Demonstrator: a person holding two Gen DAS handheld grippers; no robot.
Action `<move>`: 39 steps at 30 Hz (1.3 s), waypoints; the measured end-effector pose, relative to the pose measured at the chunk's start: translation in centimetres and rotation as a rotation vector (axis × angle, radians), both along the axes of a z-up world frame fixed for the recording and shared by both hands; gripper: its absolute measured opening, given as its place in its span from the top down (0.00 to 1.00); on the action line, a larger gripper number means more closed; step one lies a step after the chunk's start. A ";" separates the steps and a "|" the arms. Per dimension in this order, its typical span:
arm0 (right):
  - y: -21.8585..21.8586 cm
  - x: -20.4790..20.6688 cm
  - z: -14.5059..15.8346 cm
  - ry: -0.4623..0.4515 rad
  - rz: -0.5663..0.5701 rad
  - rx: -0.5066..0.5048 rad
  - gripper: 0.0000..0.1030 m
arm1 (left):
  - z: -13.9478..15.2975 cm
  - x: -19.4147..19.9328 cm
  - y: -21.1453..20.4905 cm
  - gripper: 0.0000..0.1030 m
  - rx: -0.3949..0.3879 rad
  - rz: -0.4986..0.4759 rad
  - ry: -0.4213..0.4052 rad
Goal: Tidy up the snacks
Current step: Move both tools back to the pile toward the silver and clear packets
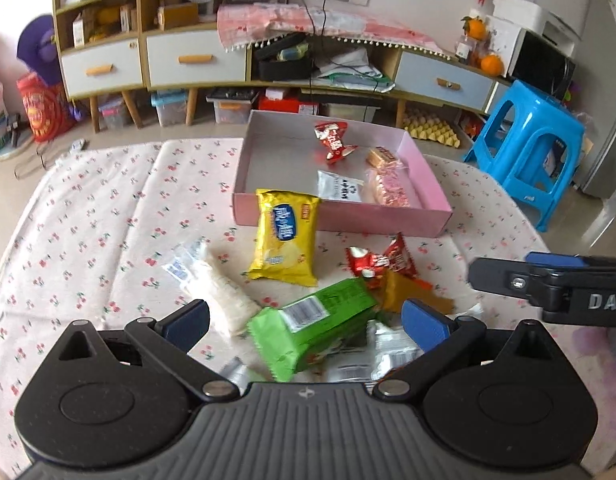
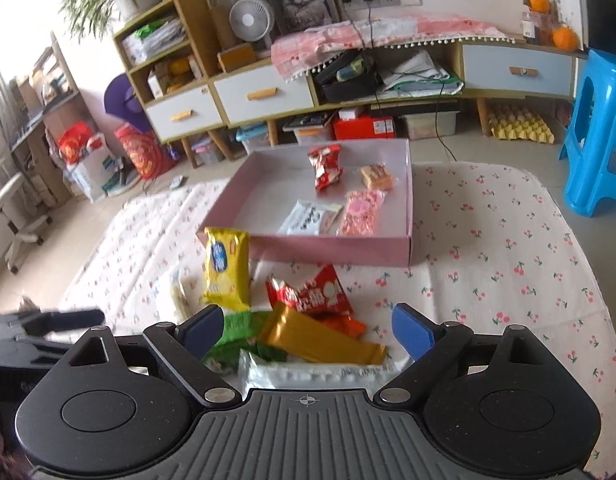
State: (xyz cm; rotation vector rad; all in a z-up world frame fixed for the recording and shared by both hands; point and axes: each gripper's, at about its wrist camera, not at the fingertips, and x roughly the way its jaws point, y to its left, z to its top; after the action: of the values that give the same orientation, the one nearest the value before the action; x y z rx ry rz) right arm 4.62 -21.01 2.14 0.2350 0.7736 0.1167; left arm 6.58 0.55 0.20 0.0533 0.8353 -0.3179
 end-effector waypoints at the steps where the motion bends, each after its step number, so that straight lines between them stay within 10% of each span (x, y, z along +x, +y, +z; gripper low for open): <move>1: 0.1 -0.2 -0.1 0.004 0.011 -0.018 0.10 | -0.2 -0.1 0.2 0.01 0.010 -0.009 -0.001; 8: 0.2 -1.5 -1.1 0.024 0.045 -0.059 0.10 | -1.7 -0.3 2.3 0.01 0.025 -0.047 0.006; 25: 0.5 -0.9 -7.0 0.250 -0.101 -0.182 0.10 | -6.2 0.1 3.3 0.12 0.013 0.222 0.181; 39: -0.3 -2.3 -8.2 0.239 -0.032 -0.322 0.10 | -6.6 -1.6 5.5 0.14 0.119 0.101 0.147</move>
State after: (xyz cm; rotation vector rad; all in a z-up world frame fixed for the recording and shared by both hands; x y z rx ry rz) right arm 2.35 -21.32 -6.04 -0.0461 1.0120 -0.0681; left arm 4.95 6.02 -6.40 0.0988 0.9990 -0.1782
